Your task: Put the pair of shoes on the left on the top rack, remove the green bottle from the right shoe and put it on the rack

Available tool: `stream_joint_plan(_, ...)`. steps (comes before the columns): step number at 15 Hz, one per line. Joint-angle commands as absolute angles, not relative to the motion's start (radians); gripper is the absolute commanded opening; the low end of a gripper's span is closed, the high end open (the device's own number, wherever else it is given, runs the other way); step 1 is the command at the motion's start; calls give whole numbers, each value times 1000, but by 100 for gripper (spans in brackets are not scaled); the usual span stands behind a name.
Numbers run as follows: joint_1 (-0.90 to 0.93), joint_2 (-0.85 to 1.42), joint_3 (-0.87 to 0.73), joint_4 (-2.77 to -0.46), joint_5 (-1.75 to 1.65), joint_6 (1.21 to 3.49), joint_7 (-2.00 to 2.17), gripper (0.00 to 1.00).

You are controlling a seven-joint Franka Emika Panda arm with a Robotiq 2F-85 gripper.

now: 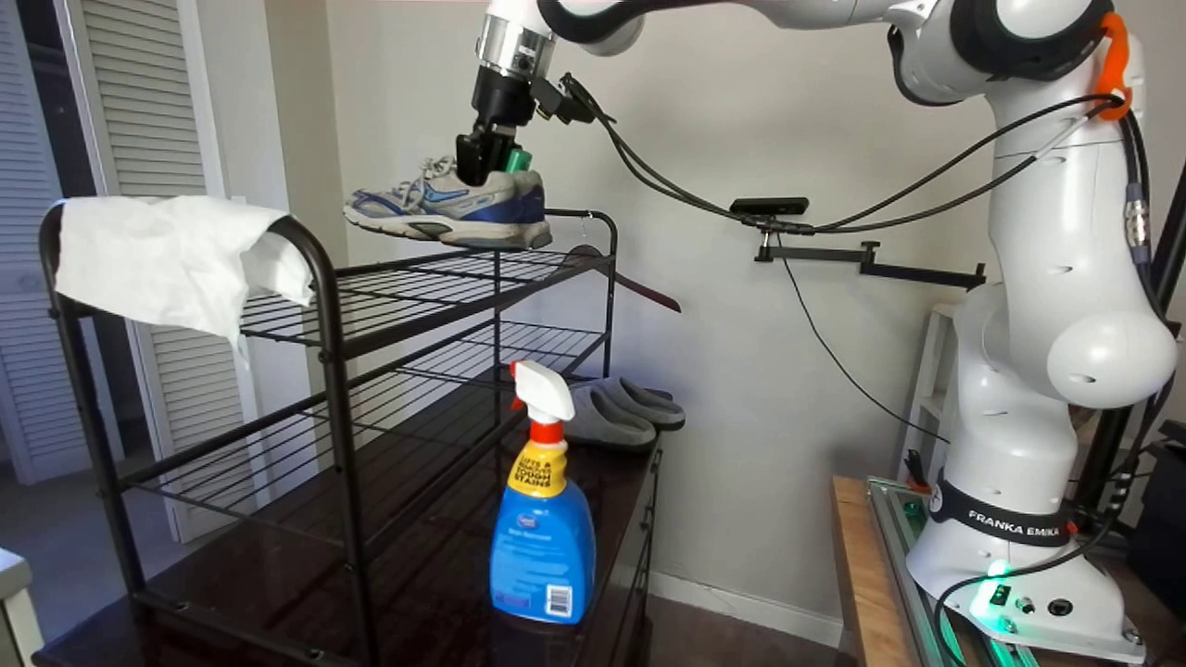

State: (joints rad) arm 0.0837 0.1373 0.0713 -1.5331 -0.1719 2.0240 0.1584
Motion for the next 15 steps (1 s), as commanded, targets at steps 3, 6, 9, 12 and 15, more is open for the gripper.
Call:
stream_joint_plan(3, 107, 192, 62, -1452, -249, 2028, 218, 6)
stream_joint_plan(6, 116, 225, 62, -1420, -257, 2013, 221, 6)
stream_joint_plan(9, 125, 255, 59, -1393, -262, 2006, 220, 6)
stream_joint_plan(12, 130, 284, 53, -1368, -260, 2015, 225, 6)
stream_joint_plan(15, 137, 311, 45, -1339, -262, 2007, 235, 6)
